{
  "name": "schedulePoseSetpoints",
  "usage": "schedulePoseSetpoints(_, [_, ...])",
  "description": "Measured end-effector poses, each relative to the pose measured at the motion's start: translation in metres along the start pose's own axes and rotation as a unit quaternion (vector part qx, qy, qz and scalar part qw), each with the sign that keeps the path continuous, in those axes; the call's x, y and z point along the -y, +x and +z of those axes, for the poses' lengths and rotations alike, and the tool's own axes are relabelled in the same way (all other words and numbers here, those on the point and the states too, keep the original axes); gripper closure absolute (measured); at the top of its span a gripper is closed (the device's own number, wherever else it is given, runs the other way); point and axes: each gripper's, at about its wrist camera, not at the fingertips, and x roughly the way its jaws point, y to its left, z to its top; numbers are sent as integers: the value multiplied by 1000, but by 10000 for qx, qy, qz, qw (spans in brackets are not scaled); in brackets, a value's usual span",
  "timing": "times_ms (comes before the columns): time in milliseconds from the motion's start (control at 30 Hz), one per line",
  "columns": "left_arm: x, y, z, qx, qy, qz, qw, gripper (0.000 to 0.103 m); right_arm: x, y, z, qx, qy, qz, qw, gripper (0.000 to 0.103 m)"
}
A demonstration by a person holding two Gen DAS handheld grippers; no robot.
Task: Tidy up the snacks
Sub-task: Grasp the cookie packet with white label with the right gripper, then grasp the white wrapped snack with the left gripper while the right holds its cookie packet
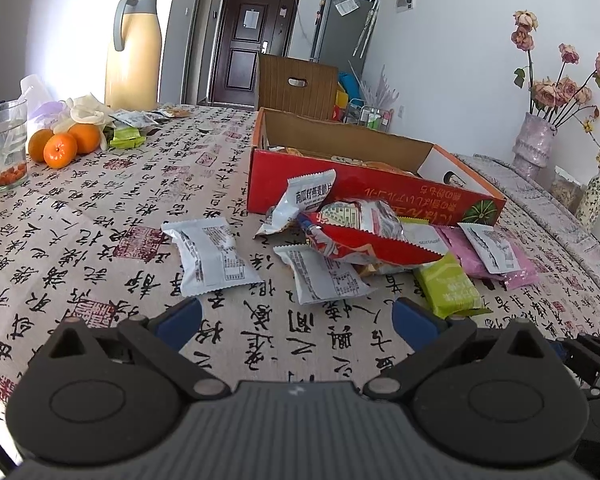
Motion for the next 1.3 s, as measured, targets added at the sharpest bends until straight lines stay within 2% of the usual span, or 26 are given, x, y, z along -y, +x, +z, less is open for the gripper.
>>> schedulePoseSetpoints(100, [0, 2, 0, -31, -7, 5, 10000, 0, -2, 0, -1, 16, -55, -11, 10000, 34])
schedulePoseSetpoints(167, [0, 3, 0, -38, -9, 7, 10000, 0, -3, -1, -2, 47, -94, 29, 9999, 41])
schedulePoseSetpoints(367, [-1, 3, -1, -44, -25, 14, 10000, 0, -4, -3, -2, 104, -170, 131, 9997, 50])
schedulePoseSetpoints(833, [-7, 6, 2, -41, -72, 79, 9999, 0, 21, -7, 3, 188, 331, 111, 9992, 52])
schedulePoseSetpoints(1033, [-22, 11, 8, -8, -342, 345, 9988, 0, 43, -9, 8, 317, 565, -200, 9977, 51])
schedulePoseSetpoints(1233, [-37, 22, 22, 10, -384, 970, 9945, 0, 65, -6, 13, 400, 736, -526, 9951, 51])
schedulePoseSetpoints(1300, [-40, 29, 28, -45, -345, 1124, 9930, 3, 69, -6, 14, 411, 767, -601, 9944, 51])
